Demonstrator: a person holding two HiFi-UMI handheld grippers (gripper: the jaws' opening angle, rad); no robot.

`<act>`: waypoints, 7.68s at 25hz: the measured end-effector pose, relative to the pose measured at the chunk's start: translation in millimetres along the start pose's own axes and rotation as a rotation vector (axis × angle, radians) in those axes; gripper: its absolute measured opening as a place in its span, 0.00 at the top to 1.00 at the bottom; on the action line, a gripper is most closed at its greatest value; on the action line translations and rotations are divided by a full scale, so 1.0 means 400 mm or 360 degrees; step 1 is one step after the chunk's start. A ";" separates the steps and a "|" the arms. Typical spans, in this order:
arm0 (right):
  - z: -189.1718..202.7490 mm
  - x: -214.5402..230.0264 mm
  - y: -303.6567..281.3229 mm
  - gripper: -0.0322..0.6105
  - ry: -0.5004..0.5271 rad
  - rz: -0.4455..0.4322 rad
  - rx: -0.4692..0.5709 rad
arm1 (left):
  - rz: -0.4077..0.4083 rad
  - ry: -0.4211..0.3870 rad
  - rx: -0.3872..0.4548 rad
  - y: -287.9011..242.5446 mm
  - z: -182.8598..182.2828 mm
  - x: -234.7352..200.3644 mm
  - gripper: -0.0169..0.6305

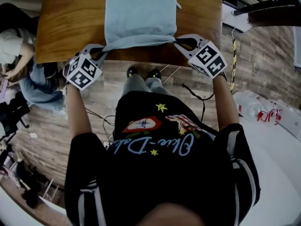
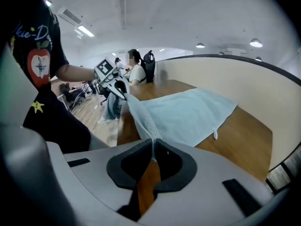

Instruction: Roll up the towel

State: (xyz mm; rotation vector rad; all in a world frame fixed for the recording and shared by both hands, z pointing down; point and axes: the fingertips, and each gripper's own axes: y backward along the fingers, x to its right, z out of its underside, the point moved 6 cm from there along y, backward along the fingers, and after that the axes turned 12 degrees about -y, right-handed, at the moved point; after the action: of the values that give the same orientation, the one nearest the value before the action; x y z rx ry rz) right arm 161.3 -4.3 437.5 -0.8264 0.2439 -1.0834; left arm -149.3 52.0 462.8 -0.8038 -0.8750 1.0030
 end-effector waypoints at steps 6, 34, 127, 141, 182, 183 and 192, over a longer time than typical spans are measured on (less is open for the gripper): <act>-0.041 0.056 -0.026 0.91 0.0022 0.0098 -0.0055 | -0.0051 -0.0024 0.0002 -0.019 -0.008 -0.093 0.93; 0.007 -0.032 -0.123 0.66 0.0600 0.0196 -0.0271 | -0.0112 -0.0282 0.0027 -0.105 -0.040 -0.021 0.65; -0.011 0.048 -0.138 0.63 0.0616 0.0160 -0.0428 | -0.0148 -0.0317 0.0013 -0.098 0.017 -0.128 0.65; 0.011 0.062 -0.141 0.92 0.0462 0.0153 -0.0376 | -0.0202 -0.0293 0.0061 -0.114 0.023 -0.140 0.91; -0.108 0.144 -0.079 0.92 -0.0338 -0.0158 -0.0094 | 0.0163 -0.0075 0.0261 -0.069 0.013 -0.294 0.90; -0.113 0.153 -0.084 0.92 -0.0345 -0.0136 -0.0093 | 0.0148 -0.0066 0.0267 -0.074 0.013 -0.305 0.90; -0.117 0.227 -0.139 0.92 -0.0397 0.0094 -0.0119 | 0.0005 0.0085 0.0278 -0.124 0.015 -0.388 0.78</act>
State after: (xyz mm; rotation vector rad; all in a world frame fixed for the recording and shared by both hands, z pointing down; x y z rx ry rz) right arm 140.6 -115.7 462.9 -1.0062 0.0986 -0.9105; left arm -180.2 -107.8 472.2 -0.6806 -0.7297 1.0412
